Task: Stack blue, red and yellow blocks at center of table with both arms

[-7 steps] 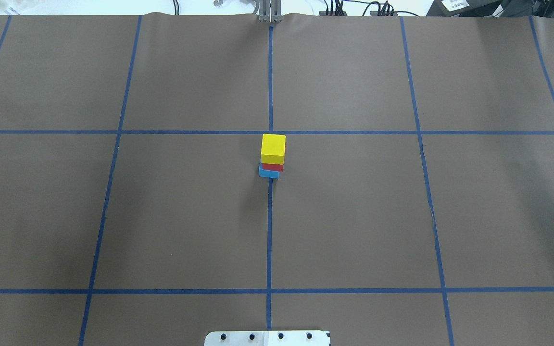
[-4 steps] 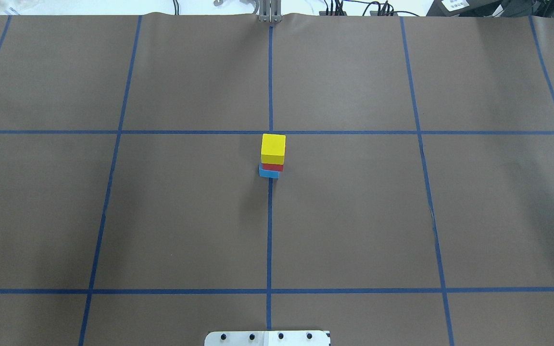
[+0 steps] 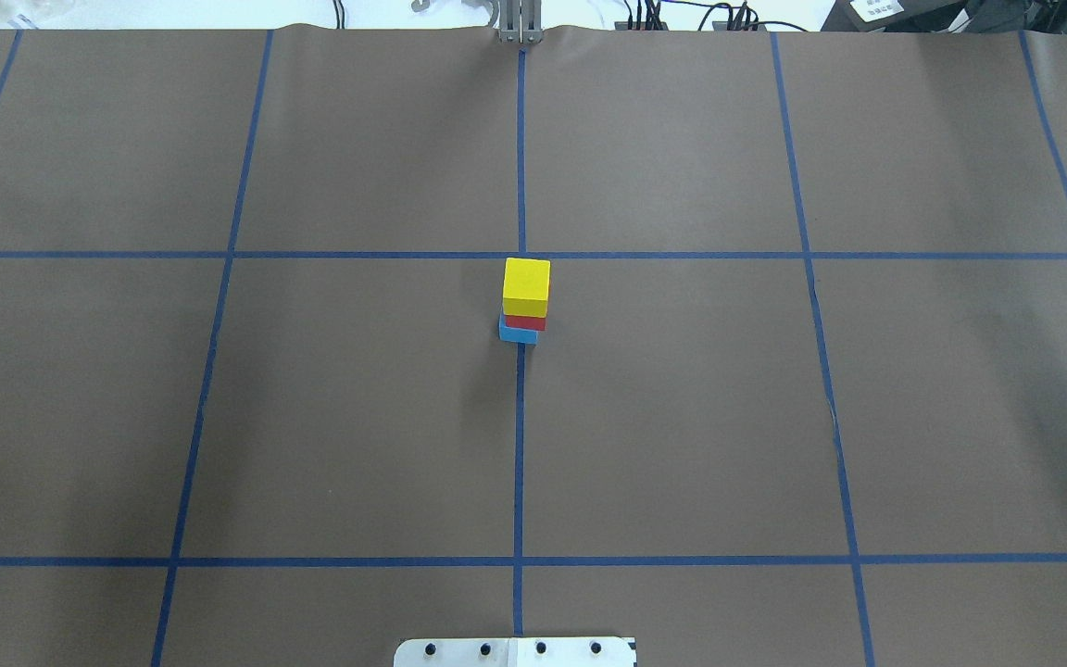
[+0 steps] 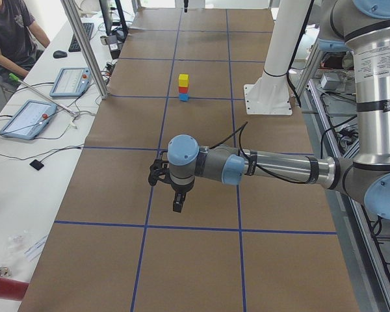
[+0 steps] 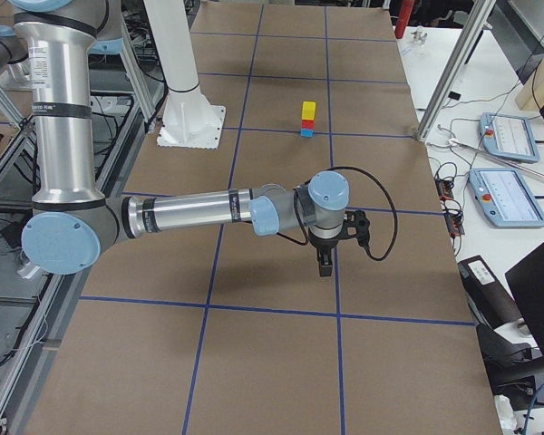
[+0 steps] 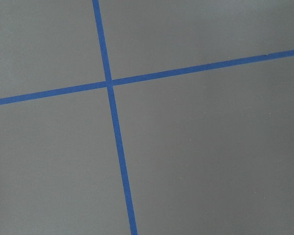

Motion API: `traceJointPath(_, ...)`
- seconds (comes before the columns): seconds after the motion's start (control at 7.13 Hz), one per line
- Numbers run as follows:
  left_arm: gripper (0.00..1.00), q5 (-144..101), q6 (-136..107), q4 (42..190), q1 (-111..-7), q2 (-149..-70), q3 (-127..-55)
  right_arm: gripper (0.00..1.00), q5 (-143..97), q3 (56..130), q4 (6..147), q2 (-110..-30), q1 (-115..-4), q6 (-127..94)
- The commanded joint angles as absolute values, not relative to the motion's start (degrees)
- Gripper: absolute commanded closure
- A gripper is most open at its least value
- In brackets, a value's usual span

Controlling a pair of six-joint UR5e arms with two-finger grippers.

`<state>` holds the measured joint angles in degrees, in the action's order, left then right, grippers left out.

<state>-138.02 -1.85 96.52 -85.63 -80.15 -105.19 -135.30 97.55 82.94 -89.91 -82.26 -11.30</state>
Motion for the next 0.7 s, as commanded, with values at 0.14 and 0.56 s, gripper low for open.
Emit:
traceJointPath(0.14,0.0,-138.0,-1.8,96.5,-85.5,-80.9,-105.0,0.0,-135.5,97.6,83.0,-90.8,-82.4,-11.3)
traceJointPath(0.56,0.0,-138.0,-1.8,96.5,-85.5,-81.6,-105.2,0.0,-135.8,98.3,83.0,-91.5,-83.5,-11.2)
